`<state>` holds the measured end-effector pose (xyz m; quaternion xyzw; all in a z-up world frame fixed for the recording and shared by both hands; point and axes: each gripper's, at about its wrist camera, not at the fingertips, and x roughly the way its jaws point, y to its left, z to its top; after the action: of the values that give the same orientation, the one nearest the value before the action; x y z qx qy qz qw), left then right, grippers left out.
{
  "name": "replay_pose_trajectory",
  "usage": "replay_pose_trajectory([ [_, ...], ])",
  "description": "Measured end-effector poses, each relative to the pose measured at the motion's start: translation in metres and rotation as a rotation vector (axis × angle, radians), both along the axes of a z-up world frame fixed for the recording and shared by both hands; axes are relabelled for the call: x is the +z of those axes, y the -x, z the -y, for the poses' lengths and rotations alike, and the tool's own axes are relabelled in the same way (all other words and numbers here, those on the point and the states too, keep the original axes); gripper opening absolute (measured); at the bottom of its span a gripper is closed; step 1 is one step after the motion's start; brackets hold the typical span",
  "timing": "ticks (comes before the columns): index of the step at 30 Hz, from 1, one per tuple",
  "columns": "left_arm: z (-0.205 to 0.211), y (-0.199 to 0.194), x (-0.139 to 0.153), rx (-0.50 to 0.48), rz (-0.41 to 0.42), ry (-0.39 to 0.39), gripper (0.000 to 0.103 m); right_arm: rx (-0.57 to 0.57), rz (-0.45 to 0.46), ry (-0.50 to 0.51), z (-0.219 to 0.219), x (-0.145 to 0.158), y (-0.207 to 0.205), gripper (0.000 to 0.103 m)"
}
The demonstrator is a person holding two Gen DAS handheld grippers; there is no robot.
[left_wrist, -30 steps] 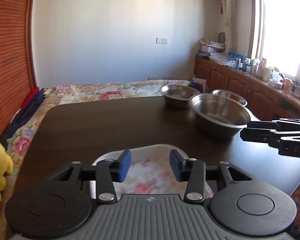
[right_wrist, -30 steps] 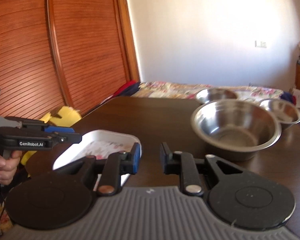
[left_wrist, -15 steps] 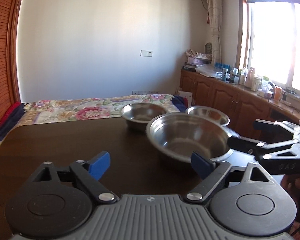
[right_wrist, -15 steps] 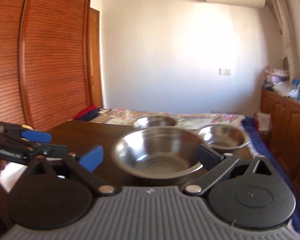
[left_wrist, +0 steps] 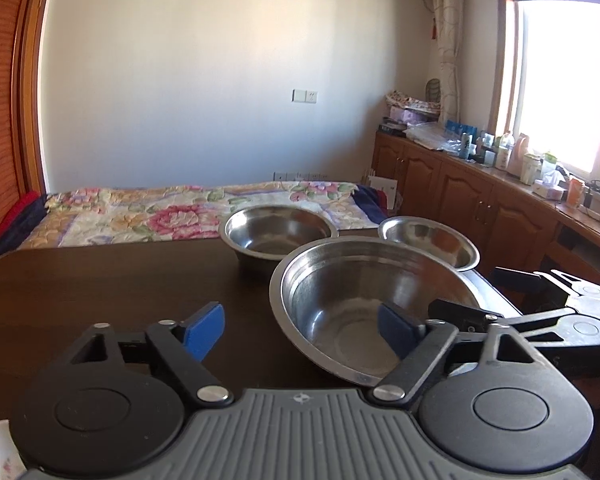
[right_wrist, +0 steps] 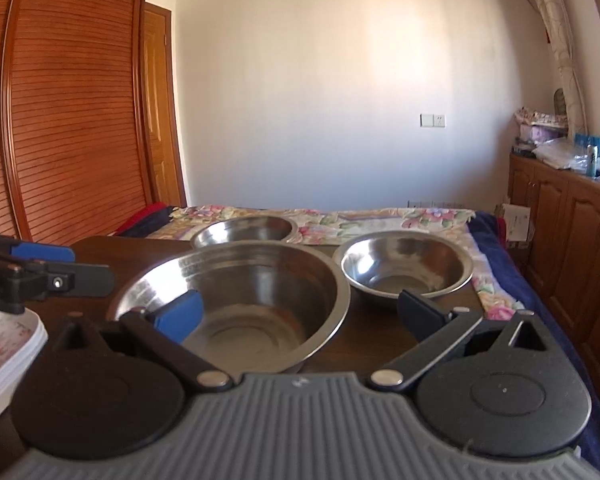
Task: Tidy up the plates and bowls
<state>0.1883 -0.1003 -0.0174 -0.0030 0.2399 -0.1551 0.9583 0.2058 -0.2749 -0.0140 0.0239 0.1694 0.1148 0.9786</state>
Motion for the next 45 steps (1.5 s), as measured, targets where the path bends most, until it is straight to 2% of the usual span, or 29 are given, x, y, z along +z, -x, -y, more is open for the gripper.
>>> replay_pose_trajectory([
  [6, 0.005, -0.008, -0.006, 0.009, -0.031, -0.012, 0.061, 0.031, -0.018, -0.035, 0.004, -0.005, -0.004, 0.100],
  [7, 0.006, -0.008, -0.007, 0.011, -0.035, -0.015, 0.058, 0.039, -0.015, -0.044, 0.005, -0.004, -0.005, 0.091],
  [9, 0.007, -0.011, -0.008, 0.012, -0.044, -0.013, 0.054, 0.048, -0.032, -0.050, 0.006, -0.005, -0.008, 0.079],
  [11, 0.008, -0.013, -0.010, 0.014, -0.055, -0.014, 0.045, 0.044, -0.038, -0.052, 0.007, -0.005, -0.009, 0.073],
  [13, 0.009, -0.016, -0.012, 0.011, -0.071, -0.021, 0.038, 0.042, -0.042, -0.053, 0.007, -0.005, -0.010, 0.062],
  [14, 0.010, -0.018, -0.013, 0.009, -0.081, -0.024, 0.034, 0.040, -0.047, -0.054, 0.008, -0.005, -0.010, 0.061],
  [22, 0.010, -0.024, -0.015, 0.011, -0.100, -0.014, 0.029, 0.024, -0.066, -0.073, 0.012, -0.006, -0.013, 0.047],
  [33, 0.004, -0.015, -0.008, 0.014, -0.094, 0.006, 0.028, 0.002, -0.064, -0.056, 0.012, -0.005, -0.014, 0.031],
  [37, -0.001, -0.008, -0.003, 0.007, -0.093, 0.027, 0.028, 0.011, -0.073, -0.115, 0.017, -0.001, -0.007, 0.030],
  [45, -0.011, 0.019, 0.007, -0.015, -0.071, 0.052, 0.028, 0.019, -0.038, -0.162, 0.014, 0.014, 0.022, 0.030],
])
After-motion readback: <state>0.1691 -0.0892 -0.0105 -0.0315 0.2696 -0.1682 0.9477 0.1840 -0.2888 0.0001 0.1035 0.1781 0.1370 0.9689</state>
